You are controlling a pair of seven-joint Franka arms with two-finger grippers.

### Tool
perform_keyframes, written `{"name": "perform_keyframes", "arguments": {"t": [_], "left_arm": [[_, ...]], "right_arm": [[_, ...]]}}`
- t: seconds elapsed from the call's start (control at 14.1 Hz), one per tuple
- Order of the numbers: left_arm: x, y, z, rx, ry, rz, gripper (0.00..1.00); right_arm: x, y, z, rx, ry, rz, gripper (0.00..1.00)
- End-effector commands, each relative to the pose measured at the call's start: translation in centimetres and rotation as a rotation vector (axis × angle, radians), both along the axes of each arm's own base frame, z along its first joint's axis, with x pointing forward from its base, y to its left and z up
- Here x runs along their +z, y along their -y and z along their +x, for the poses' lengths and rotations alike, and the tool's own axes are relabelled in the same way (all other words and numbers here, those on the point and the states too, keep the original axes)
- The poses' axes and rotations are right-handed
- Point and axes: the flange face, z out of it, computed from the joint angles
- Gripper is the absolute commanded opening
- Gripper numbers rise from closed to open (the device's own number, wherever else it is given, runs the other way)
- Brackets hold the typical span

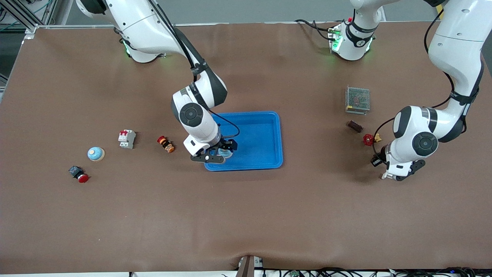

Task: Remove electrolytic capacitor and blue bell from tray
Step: 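Grasp the second bell with the right gripper while the left gripper places the capacitor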

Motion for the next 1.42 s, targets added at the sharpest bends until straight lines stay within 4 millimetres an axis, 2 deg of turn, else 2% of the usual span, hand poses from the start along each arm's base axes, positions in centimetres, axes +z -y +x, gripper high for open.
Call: {"name": "perform_keyframes", "arguments": {"t": [0.0, 0.35, 0.92, 1.06, 1.2, 1.34], "left_arm": [[0.7, 0.6, 0.1, -0.022, 0.031, 0.002, 1.00], [4.7, 2.7, 1.4, -0.044, 0.092, -0.009, 1.00], [11.8, 5.1, 1.9, -0.047, 0.162, 0.000, 1.00], [14.1, 5.6, 2.2, -0.060, 0.182, 0.010, 1.00], [16.0, 7.3, 2.6, -0.079, 0.168, 0.013, 1.00], [17.4, 7.5, 3.1, -0.099, 0.175, 0.017, 1.00]], "right_arm": [[-0.8, -0.4, -0.2, 0.016, 0.022, -0.028, 1.00], [-1.6, -0.5, -0.2, 0.027, 0.025, -0.040, 1.00], [-3.4, -1.3, -0.4, 0.050, 0.037, -0.051, 1.00], [-3.8, -1.3, -0.3, 0.058, 0.039, -0.058, 1.00], [-3.8, -1.4, -0.3, 0.068, 0.046, -0.065, 1.00], [-4.1, -1.6, -0.5, 0.076, 0.044, -0.069, 1.00]]}}
